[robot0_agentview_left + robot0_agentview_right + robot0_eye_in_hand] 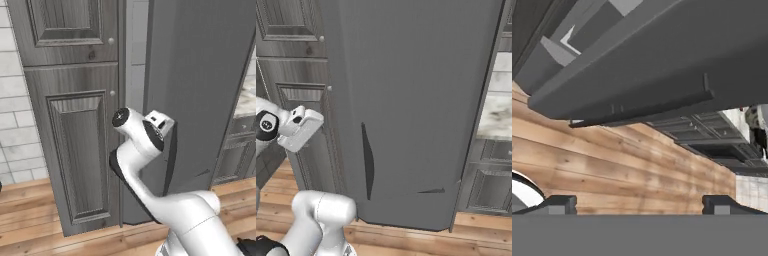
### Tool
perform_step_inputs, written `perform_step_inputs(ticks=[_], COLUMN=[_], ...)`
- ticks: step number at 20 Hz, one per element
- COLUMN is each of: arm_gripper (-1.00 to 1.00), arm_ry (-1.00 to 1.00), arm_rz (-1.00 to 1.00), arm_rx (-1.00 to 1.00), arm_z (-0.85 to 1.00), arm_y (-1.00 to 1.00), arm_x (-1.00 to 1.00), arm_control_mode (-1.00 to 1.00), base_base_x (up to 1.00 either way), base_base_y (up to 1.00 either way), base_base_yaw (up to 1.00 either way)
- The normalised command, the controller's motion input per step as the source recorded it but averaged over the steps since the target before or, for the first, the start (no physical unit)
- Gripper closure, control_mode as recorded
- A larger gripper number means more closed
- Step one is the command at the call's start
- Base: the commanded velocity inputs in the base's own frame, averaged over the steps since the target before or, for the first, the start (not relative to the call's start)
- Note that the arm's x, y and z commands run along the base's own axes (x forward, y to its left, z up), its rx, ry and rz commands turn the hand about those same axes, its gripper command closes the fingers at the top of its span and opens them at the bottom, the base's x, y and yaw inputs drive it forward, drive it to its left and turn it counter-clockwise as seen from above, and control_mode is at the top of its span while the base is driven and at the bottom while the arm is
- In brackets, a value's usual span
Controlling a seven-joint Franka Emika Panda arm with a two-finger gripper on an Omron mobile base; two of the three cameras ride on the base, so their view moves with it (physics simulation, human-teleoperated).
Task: Place one of the steaks on the plate and the other in the bowl. Then place the bowl in the fridge.
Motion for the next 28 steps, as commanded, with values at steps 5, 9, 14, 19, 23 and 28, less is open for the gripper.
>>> perform_step_inputs(ticks=[5, 9, 14, 19, 23, 28], arm_gripper=[-1.0, -1.0, -1.0, -1.0, -1.0, -1.0], arm_ry=[0.05, 0.16, 0.13, 0.11, 0.25, 0.18], arm_rz=[-0.04, 0.0, 0.0, 0.04, 0.0, 0.01], arm_rx=[-0.27, -0.06, -0.09, -0.08, -0.12, -0.02], arm_z=[0.07, -0.03, 0.0, -0.05, -0.19, -0.02], arm_y=[0.75, 0.13, 0.31, 0.07, -0.02, -0.06], arm_x=[0.09, 0.09, 0.68, 0.93, 0.95, 0.95], arm_control_mode=[-1.0, -1.0, -1.0, -1.0, -1.0, -1.0], base_base_x=[0.0, 0.0, 0.0, 0.0, 0.0, 0.0], base_base_y=[0.0, 0.0, 0.0, 0.0, 0.0, 0.0], base_base_yaw=[0.0, 0.0, 0.0, 0.0, 0.0, 0.0])
